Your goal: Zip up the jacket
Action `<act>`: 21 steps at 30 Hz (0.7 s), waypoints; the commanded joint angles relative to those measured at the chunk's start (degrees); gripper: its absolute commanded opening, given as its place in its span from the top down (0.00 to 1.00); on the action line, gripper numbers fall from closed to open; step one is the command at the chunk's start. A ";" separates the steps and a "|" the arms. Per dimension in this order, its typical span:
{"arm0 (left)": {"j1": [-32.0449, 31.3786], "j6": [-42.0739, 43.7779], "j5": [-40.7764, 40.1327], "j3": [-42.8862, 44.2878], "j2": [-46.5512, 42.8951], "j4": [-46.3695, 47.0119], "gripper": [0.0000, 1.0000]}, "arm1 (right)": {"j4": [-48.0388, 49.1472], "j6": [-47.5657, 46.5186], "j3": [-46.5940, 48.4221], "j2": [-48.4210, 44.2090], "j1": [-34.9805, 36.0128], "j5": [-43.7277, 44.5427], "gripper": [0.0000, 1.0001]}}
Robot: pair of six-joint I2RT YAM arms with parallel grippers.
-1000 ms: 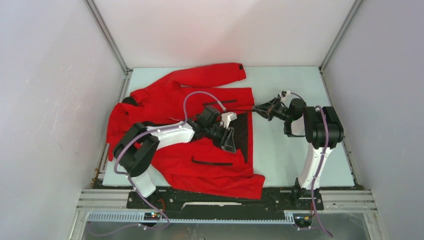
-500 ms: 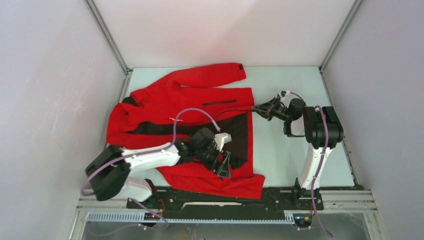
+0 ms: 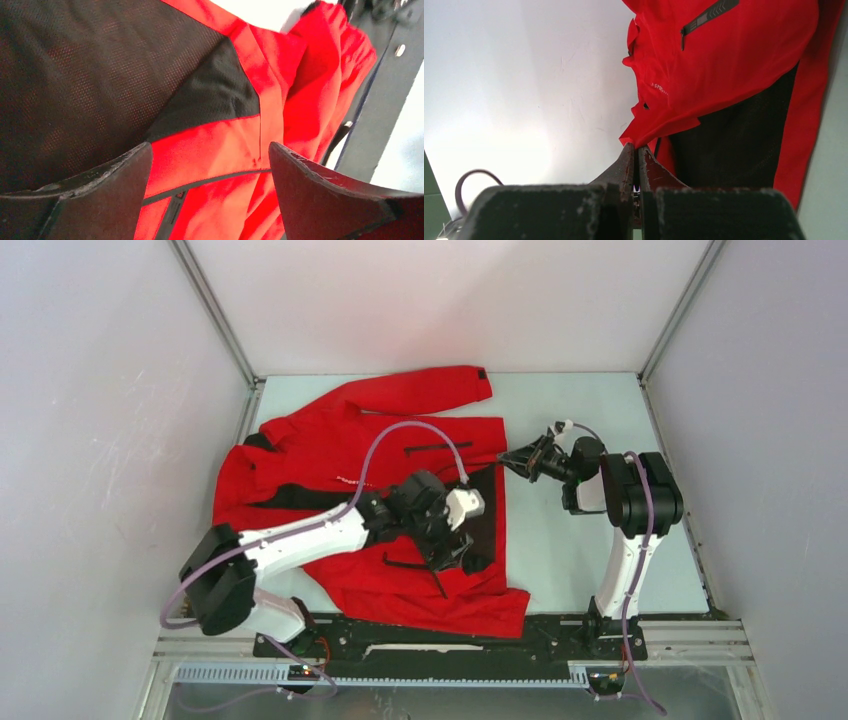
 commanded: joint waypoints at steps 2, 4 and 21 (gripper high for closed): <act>-5.32 25.62 -8.06 -13.72 -12.87 11.47 0.14 | 3.76 0.33 0.04 -0.10 -0.15 -0.66 1.00; -8.25 30.24 -18.16 -21.04 -17.70 18.92 0.31 | 4.58 1.01 0.04 0.32 -0.26 -0.70 1.00; -19.32 52.87 -39.38 -38.90 -8.59 54.70 0.34 | 14.75 8.60 -0.40 1.66 -0.31 -1.58 1.00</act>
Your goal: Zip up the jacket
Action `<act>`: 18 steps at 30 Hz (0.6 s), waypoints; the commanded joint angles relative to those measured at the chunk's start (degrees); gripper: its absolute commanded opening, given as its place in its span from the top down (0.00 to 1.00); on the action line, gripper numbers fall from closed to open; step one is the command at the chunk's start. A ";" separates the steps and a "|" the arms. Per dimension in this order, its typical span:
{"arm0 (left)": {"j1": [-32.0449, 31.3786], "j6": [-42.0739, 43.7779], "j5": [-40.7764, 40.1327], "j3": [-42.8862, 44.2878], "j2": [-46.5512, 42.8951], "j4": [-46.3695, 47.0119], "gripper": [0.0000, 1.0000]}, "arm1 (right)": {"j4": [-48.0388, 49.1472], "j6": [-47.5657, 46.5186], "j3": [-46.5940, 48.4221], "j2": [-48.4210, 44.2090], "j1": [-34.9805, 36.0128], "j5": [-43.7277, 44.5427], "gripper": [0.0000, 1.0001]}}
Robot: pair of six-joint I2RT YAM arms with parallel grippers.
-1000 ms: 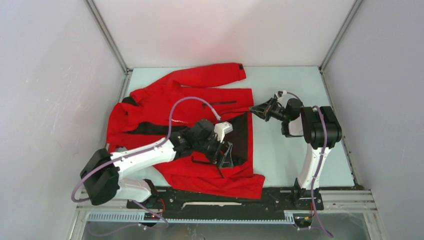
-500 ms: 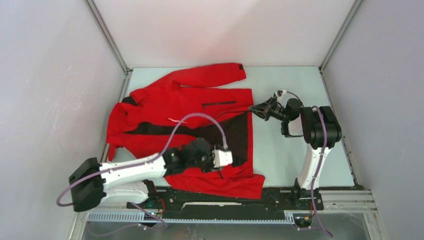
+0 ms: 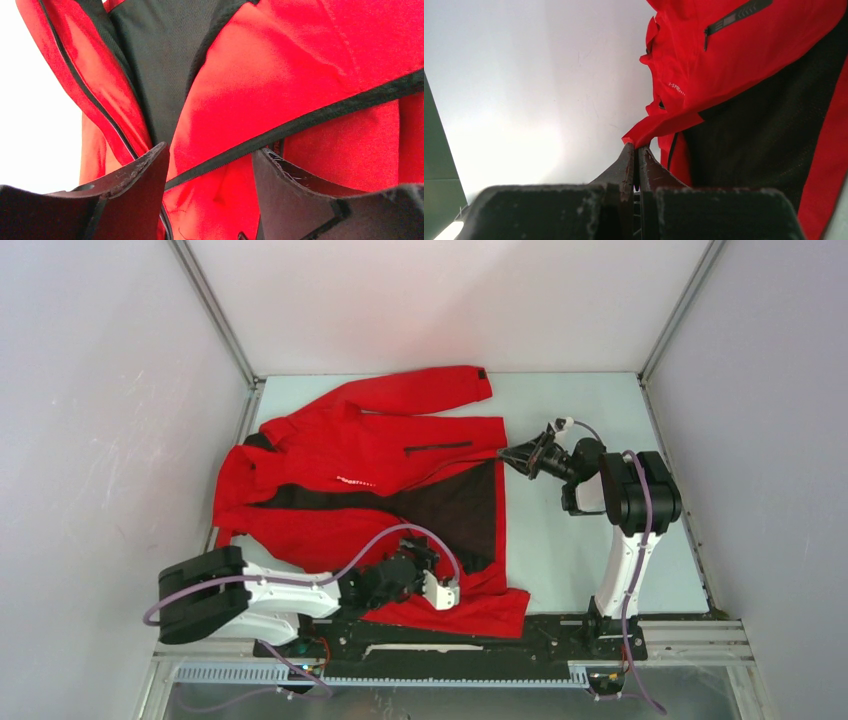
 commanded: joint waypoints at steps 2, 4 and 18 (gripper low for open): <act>-3.08 4.38 -2.55 1.67 4.65 10.51 0.36 | 7.52 3.30 -0.63 0.53 -0.37 -0.78 1.00; -4.26 3.90 -1.73 2.47 4.78 11.08 0.38 | 7.52 3.20 -0.62 0.50 -0.37 -0.81 1.00; -5.43 -9.15 9.15 4.00 0.25 5.00 0.66 | 6.95 2.23 -0.62 0.24 0.07 -0.37 1.00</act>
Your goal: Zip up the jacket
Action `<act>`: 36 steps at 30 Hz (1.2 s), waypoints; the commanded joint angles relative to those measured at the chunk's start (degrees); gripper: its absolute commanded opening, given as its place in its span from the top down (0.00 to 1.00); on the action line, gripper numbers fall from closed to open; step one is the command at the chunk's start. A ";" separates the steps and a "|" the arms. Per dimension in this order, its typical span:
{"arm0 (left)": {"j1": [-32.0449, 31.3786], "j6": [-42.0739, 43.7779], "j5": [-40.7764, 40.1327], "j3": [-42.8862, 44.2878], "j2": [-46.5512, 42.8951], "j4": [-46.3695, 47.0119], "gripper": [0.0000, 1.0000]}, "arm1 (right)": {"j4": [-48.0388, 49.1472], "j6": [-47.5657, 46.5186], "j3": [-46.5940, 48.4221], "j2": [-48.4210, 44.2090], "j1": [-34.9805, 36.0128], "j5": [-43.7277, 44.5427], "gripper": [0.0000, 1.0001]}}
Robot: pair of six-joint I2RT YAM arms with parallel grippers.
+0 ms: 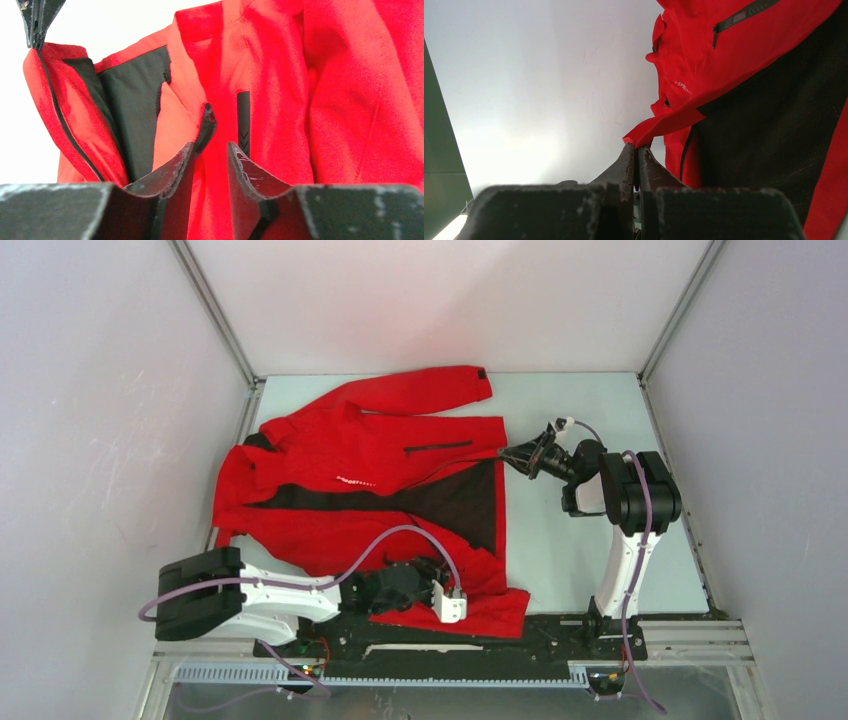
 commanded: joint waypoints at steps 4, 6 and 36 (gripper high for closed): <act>0.00 -5.26 2.71 2.81 0.62 2.54 0.77 | 2.86 -0.77 -0.07 -0.07 0.22 0.08 1.00; 1.04 -6.05 1.89 2.60 1.95 4.78 0.76 | 2.86 -0.81 -0.07 0.02 0.27 0.05 1.00; 33.80 -55.65 39.32 52.14 39.50 -20.12 0.30 | 0.75 -2.04 0.70 0.87 -1.13 0.08 1.00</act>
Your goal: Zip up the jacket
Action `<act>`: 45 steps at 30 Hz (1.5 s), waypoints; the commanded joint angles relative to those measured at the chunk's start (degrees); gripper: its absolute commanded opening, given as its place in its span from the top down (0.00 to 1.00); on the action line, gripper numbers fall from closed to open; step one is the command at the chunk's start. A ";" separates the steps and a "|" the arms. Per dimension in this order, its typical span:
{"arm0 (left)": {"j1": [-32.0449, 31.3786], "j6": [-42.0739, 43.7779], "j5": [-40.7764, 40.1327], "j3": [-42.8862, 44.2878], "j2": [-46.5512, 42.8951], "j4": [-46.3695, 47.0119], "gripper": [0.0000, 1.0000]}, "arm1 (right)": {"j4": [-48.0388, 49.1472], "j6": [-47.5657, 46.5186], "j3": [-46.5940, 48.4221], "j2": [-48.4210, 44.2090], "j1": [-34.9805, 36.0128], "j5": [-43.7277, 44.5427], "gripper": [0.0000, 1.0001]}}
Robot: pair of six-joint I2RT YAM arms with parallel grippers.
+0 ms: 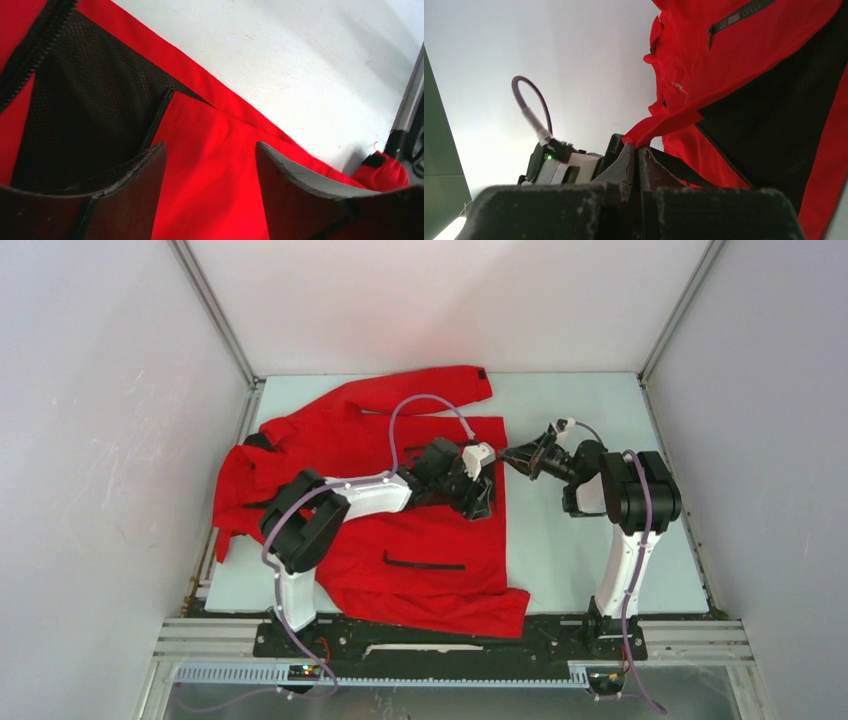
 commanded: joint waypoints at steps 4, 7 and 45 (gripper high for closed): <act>4.51 -10.26 4.27 6.95 5.78 1.75 0.29 | -2.38 -2.38 3.78 1.67 -1.08 0.34 1.00; 5.26 -9.29 6.70 10.11 8.06 -1.71 0.26 | -5.24 -3.65 6.36 2.12 -0.47 0.69 1.00; 8.44 -6.28 19.71 14.73 17.43 -10.07 0.54 | -2.34 -2.46 8.08 4.42 0.62 -0.48 1.00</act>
